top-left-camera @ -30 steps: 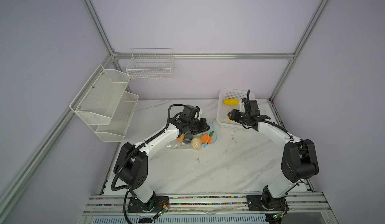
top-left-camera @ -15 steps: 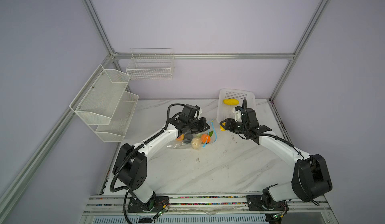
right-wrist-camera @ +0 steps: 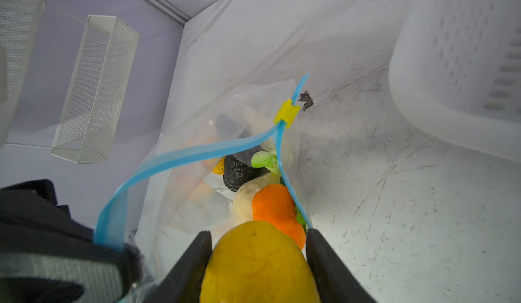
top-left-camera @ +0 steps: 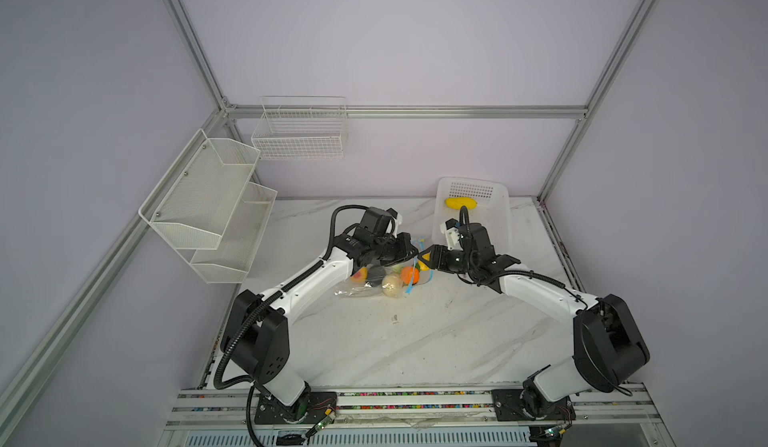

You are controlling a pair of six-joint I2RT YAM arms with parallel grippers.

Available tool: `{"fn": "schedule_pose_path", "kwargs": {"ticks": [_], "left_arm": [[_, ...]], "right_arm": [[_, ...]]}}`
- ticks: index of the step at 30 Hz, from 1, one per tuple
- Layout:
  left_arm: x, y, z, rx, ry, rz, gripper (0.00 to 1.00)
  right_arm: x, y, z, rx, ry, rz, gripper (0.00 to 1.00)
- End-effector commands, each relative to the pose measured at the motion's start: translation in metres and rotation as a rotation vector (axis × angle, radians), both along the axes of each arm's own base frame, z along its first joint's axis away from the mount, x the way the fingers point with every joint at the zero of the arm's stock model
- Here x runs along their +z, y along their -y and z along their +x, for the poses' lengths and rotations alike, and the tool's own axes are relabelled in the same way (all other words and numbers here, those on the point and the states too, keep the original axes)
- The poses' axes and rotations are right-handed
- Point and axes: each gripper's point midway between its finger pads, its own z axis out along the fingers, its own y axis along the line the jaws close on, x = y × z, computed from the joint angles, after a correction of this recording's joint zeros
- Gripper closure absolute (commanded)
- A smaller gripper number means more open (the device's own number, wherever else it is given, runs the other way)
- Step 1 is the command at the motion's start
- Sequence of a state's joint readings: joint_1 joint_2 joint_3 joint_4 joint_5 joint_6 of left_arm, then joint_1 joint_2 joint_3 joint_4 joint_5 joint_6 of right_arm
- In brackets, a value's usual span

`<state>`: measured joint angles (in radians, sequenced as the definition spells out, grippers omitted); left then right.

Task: Place the food in the zip-top bag and seal the zipper
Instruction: 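Lift the yellow lemon with the right gripper and carry it to the bag mouth, then lower the yellow lemon into the bag beside the left gripper and release it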

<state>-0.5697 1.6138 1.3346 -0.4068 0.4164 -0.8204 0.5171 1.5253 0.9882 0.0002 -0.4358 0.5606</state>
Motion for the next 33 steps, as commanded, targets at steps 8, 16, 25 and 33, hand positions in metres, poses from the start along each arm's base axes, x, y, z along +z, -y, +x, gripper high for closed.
{"fn": "schedule_pose_path", "kwargs": {"ticks": [8,16,25,33], "left_arm": [[0.046,0.004,0.002,-0.006,0.093,-0.068,1.00],[0.047,0.003,0.001,-0.005,0.096,-0.068,1.00],[0.044,0.003,0.001,-0.006,0.091,-0.065,1.00],[0.044,0.002,0.001,-0.006,0.093,-0.063,1.00]], "right_arm": [[0.006,-0.028,0.000,0.061,0.029,0.016,0.44],[-0.005,-0.039,-0.004,0.094,0.011,0.003,0.40],[-0.010,-0.043,-0.005,0.106,0.002,-0.010,0.36],[-0.005,-0.043,-0.005,0.106,0.013,-0.009,0.35]]}}
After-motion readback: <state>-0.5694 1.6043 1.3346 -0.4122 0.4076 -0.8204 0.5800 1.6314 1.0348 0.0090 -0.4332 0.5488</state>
